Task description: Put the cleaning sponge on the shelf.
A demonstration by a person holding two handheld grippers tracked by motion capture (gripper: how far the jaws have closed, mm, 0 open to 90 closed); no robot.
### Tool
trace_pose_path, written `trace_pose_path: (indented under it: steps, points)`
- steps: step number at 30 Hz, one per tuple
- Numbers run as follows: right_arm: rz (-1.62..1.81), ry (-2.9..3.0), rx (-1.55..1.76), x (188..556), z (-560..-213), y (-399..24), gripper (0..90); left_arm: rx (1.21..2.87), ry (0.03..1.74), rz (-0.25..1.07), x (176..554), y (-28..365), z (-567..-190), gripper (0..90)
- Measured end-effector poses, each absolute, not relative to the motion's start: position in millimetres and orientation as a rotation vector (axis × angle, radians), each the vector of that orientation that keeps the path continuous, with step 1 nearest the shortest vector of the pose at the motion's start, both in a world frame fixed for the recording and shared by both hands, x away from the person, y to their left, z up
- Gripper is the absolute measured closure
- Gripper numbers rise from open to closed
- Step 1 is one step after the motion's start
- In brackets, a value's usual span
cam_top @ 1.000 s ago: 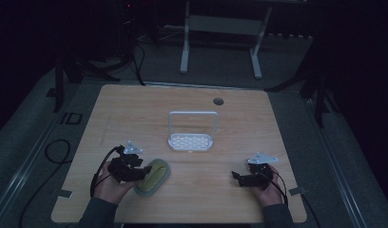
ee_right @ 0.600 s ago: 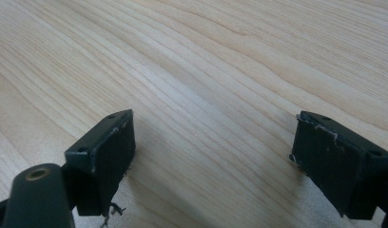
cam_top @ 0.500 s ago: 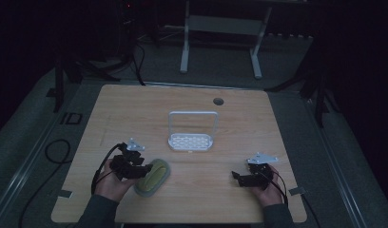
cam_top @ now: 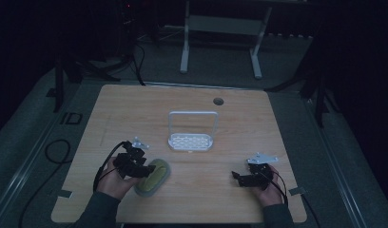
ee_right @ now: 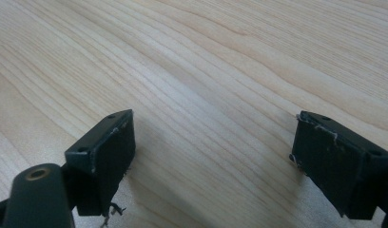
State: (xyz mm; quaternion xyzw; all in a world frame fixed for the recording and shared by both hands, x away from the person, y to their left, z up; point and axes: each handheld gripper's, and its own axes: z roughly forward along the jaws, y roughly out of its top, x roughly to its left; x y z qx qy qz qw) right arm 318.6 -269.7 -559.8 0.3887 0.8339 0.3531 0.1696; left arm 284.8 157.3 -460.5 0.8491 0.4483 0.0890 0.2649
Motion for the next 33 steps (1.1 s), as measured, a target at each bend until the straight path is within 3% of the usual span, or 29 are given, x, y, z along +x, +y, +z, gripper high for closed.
trace_pose_path:
  steps: [33]
  points:
    - [1.004,2.370,1.106,318.5,-559.8,-269.6,14.1,2.437,1.234,0.149,302.2,142.0,-457.3,51.3]
